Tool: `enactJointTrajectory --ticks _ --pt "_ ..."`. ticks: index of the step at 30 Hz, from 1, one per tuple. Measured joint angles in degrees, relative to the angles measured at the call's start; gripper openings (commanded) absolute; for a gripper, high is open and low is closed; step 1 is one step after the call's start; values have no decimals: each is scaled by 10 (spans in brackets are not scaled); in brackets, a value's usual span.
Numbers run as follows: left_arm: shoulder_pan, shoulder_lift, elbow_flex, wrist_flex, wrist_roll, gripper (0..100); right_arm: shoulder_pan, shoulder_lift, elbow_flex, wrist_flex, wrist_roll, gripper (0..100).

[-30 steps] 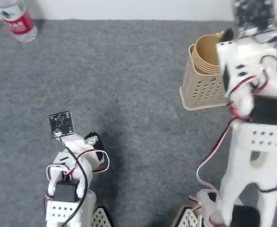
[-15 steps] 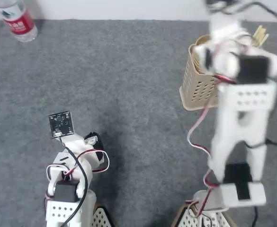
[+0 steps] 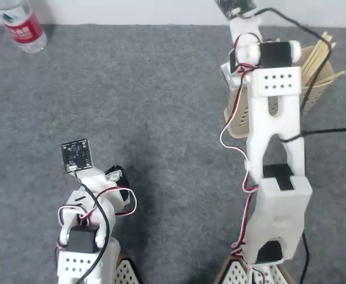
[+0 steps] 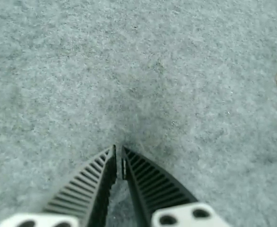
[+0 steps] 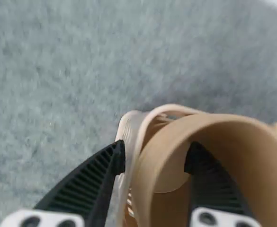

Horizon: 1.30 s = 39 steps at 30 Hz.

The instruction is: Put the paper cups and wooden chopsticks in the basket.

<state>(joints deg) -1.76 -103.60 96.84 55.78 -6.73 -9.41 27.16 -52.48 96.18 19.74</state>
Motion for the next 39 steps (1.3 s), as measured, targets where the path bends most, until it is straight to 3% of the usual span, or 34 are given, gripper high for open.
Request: enactJointTrajectory --ticks 2,4,10,18,25,30,39 --pt "0 0 0 0 0 15 0 12 -3 13 0 154" --pt "0 0 0 0 0 15 -1 19 -4 24 1 6" --pt "0 0 0 0 0 15 0 24 -4 44 -22 6" --pt "0 0 0 0 0 15 -22 24 -4 45 -193 6" --pt "0 0 0 0 0 15 -111 17 -4 45 -299 6" --pt "0 0 0 0 0 15 -177 -21 -3 45 -338 6" --pt "0 0 0 0 0 15 -184 -89 -3 45 -396 6"
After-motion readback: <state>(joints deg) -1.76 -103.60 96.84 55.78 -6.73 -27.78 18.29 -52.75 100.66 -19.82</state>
